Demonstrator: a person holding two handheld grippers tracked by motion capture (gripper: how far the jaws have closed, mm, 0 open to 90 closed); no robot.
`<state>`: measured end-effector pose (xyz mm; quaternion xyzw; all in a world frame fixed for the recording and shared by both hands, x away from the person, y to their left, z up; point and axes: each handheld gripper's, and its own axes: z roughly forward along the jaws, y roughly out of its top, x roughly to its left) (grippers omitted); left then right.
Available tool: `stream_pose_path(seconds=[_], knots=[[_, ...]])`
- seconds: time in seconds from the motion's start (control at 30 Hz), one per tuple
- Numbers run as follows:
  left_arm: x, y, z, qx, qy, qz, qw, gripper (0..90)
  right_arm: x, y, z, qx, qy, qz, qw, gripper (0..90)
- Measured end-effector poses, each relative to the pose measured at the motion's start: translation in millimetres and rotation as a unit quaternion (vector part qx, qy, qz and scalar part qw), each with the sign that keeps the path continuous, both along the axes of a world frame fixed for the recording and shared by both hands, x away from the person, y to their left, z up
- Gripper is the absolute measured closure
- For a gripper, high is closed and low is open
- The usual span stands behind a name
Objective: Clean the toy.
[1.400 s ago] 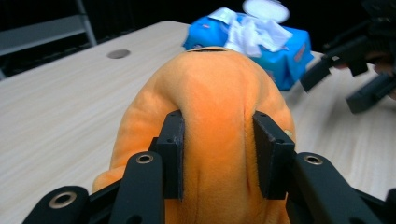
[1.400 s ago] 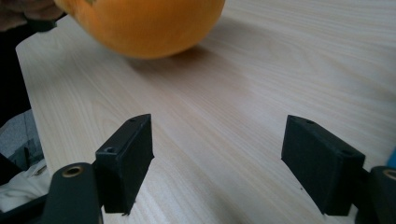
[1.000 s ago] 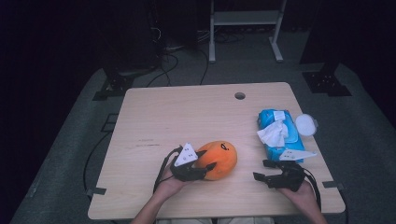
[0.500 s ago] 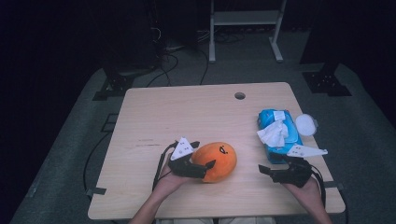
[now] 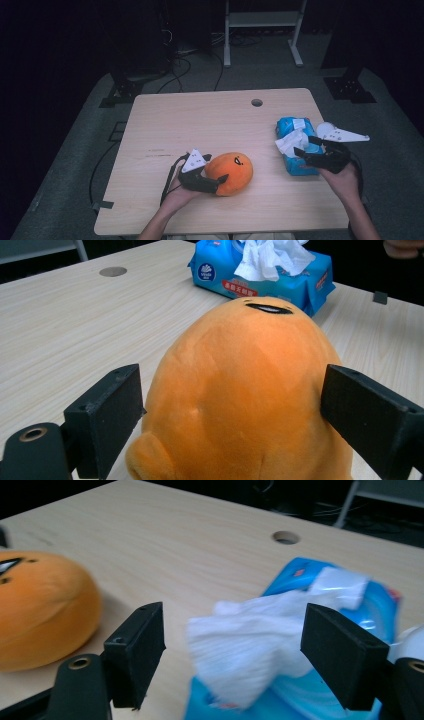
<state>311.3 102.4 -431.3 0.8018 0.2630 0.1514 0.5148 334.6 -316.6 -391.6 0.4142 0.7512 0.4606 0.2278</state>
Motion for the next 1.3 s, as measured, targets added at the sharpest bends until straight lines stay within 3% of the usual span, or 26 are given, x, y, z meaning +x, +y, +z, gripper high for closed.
stream_pose_path(seconds=[0.2,0.33,0.43,0.5,0.53,0.67,0.7,0.73,0.8,0.83,0.9,1.13,1.27,1.3], knots=[[-2.0,-0.4,-0.7,0.005,0.001,-0.002,1.0000,10.2,14.7,-5.4,-2.9,-0.004,0.009,-0.020,0.9997,26.7],[-2.6,-1.4,-1.6,0.008,0.001,-0.005,1.0000,10.2,25.4,5.8,-13.0,-0.027,0.022,-0.023,0.9991,28.3],[-2.8,-1.3,-0.9,0.011,0.000,-0.008,0.9999,10.2,38.8,13.2,-25.9,-0.059,0.039,-0.044,0.9966,29.7],[-2.7,-1.1,-1.4,0.013,0.001,-0.009,0.9999,10.2,43.2,13.8,-32.1,-0.063,0.048,-0.054,0.9954,33.1],[-2.7,-1.1,-1.4,0.013,0.001,-0.009,0.9999,10.2,43.2,13.8,-32.1,-0.063,0.048,-0.054,0.9954,33.1],[-3.1,-0.7,-1.9,0.018,0.004,-0.016,0.9997,10.3,43.8,10.4,-38.9,-0.052,0.058,-0.076,0.9941,51.9],[-3.1,-0.7,-1.9,0.018,0.004,-0.016,0.9997,10.3,43.8,10.4,-38.9,-0.052,0.058,-0.076,0.9941,51.9],[-3.2,-0.7,-1.7,0.020,0.004,-0.017,0.9996,10.2,43.2,5.6,-38.0,-0.042,0.061,-0.082,0.9939,64.1],[-3.3,-0.5,-1.8,0.024,0.004,-0.019,0.9995,10.3,43.2,3.7,-37.5,-0.040,0.066,-0.086,0.9933,68.0],[-3.7,-0.3,-2.7,0.024,0.006,-0.019,0.9995,10.3,43.6,0.3,-37.1,-0.038,0.072,-0.083,0.9932,76.0],[-3.7,0.1,-3.0,0.026,0.007,-0.019,0.9995,10.3,43.7,-1.5,-36.3,-0.041,0.074,-0.084,0.9928,80.7],[-2.5,1.0,-5.1,0.029,0.013,-0.021,0.9993,10.3,38.1,-3.8,-27.9,-0.033,0.063,-0.075,0.9946,84.1],[-2.1,1.1,-8.3,0.032,0.017,-0.022,0.9991,10.4,29.0,-5.9,-11.8,-0.014,0.045,-0.057,0.9973,84.6],[-1.5,1.4,-8.5,0.030,0.018,-0.021,0.9991,10.4,21.3,-5.2,-1.2,0.000,0.031,-0.044,0.9986,84.7]])
